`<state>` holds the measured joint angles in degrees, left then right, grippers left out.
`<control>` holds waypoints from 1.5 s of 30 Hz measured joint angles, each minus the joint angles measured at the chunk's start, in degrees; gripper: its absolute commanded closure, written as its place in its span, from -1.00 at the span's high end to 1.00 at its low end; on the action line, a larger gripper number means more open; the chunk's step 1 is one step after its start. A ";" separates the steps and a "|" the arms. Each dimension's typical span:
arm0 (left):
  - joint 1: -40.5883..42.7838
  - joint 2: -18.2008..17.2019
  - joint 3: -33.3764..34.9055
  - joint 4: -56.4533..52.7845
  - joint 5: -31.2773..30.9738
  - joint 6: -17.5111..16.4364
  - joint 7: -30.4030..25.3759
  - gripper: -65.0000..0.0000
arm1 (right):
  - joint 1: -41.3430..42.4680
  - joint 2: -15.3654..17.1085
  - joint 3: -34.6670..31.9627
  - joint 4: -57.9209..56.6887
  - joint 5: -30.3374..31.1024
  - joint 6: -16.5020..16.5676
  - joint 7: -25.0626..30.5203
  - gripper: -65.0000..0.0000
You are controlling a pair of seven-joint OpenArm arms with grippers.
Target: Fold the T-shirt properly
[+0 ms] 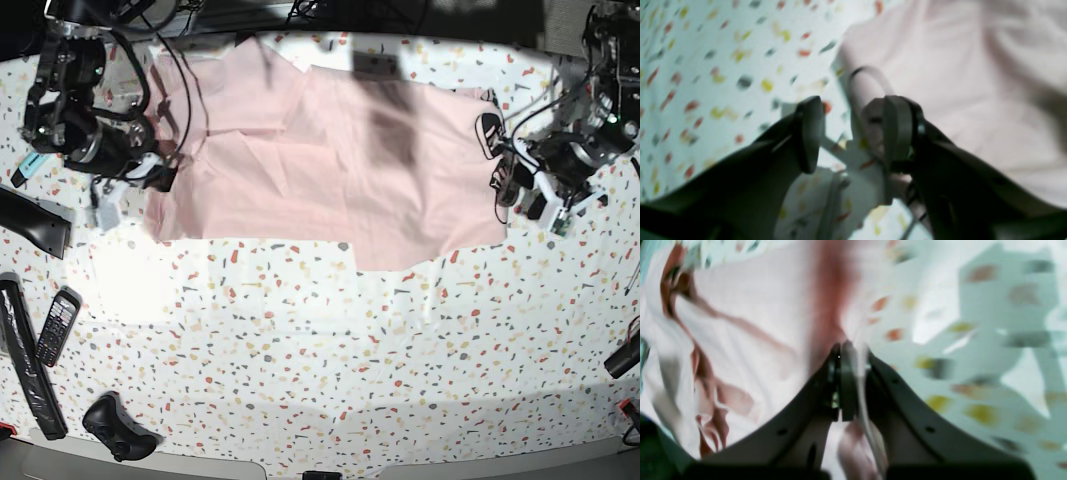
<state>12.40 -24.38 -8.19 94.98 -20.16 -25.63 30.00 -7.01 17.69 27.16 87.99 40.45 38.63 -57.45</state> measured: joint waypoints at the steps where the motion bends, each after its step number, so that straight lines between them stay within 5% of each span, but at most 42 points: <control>1: 0.37 0.04 -0.46 0.00 1.44 0.04 -0.20 -0.14 | 0.24 0.11 0.94 0.55 1.40 0.00 -1.20 -1.00; 10: 4.04 0.22 -0.79 0.00 9.94 -0.07 -0.28 -0.14 | 0.59 -2.51 -2.95 14.34 17.46 0.02 -7.76 -1.00; 17: 4.87 0.70 -0.76 -1.88 9.92 -0.02 -1.05 -0.14 | 2.38 -11.82 -13.38 19.76 16.22 -0.02 -6.84 -1.00; 25: 4.74 0.52 -1.16 -11.47 5.75 -3.61 -7.91 -0.14 | 8.15 -25.94 -26.58 19.78 0.37 -0.76 -0.90 -1.00; 31: 4.55 0.85 -1.25 -11.98 4.28 -6.67 -8.15 -0.14 | 7.98 -26.10 -37.92 18.97 -7.15 -5.09 7.87 -1.00; 40: 3.78 7.91 -1.49 -11.98 2.91 -12.48 -9.22 -0.14 | 8.63 -26.10 -48.65 11.72 -8.81 -5.64 13.51 -1.00; 45: 3.91 8.66 -1.42 -12.09 -1.38 -13.40 -7.98 -0.14 | 12.24 -25.97 -50.80 5.66 -8.79 -5.68 15.30 -1.00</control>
<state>16.32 -15.73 -9.61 82.89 -21.54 -39.03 22.02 5.23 -8.27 -23.64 93.65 31.66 32.95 -42.15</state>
